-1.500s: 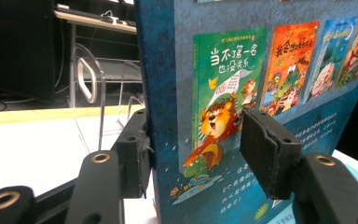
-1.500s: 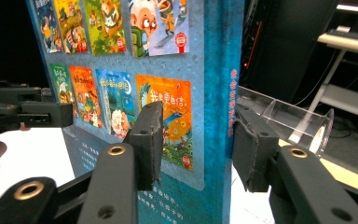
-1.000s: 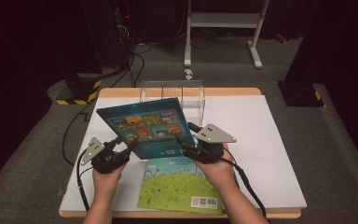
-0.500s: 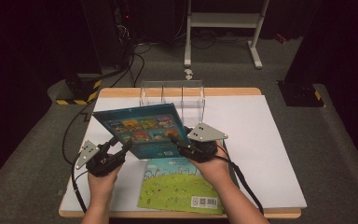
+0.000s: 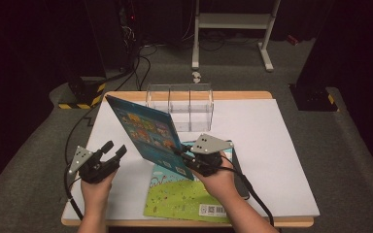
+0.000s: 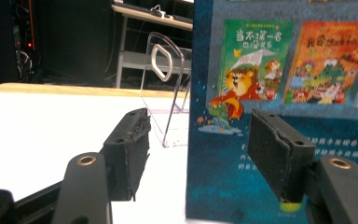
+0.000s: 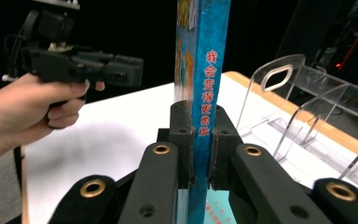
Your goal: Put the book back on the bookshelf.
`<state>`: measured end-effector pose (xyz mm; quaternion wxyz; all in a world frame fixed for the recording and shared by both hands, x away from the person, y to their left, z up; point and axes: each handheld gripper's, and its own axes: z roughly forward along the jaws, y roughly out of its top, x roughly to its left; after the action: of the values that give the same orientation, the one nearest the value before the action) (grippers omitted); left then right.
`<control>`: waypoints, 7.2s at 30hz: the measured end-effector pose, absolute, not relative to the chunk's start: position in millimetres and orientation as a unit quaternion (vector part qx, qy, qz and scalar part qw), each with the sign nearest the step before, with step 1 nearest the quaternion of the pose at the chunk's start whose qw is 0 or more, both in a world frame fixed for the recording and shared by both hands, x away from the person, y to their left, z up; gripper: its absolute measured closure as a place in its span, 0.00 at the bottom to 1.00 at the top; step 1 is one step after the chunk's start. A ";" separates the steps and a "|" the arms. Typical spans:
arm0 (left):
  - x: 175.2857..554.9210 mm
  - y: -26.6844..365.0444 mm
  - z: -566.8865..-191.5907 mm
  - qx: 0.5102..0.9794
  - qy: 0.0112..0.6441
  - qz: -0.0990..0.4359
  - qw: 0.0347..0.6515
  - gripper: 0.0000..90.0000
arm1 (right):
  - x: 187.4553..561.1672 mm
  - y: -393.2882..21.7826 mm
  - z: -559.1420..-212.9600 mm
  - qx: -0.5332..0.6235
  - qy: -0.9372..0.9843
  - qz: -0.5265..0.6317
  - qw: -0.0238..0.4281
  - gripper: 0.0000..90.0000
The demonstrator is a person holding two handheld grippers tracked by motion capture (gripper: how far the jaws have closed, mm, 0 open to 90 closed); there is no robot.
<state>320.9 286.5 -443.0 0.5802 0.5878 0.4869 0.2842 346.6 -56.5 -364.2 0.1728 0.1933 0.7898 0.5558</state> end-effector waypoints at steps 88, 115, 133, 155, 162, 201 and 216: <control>274.8 238.2 -379.3 0.581 0.384 0.268 0.666 0.20 | 333.6 -5.3 -402.1 0.219 0.817 0.520 0.123 0.75; 277.2 245.0 -379.9 0.582 0.403 0.282 0.647 0.26 | 323.3 23.5 -406.0 0.191 0.820 0.530 0.096 0.71; 274.1 245.9 -375.7 0.593 0.403 0.294 0.632 0.29 | 317.5 3.0 -399.3 0.191 0.815 0.540 0.084 0.61; 269.3 262.3 -370.3 0.585 0.409 0.307 0.629 0.40 | 340.2 -141.7 -398.4 0.312 0.772 0.504 0.228 0.56; 267.0 267.6 -368.3 0.590 0.409 0.308 0.625 0.44 | 338.8 -180.0 -414.4 0.348 0.750 0.502 0.256 0.56; 249.9 299.2 -359.7 0.584 0.439 0.362 0.579 0.79 | 343.2 -214.2 -435.8 0.392 0.727 0.506 0.247 0.57; 248.2 320.5 -362.8 0.600 0.428 0.369 0.567 0.91 | 344.0 -215.5 -435.3 0.396 0.724 0.510 0.242 0.57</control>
<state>248.2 320.5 -362.8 0.5670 0.5998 0.4275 0.3688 344.0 -215.5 -435.3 0.2424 0.3960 0.7238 0.5104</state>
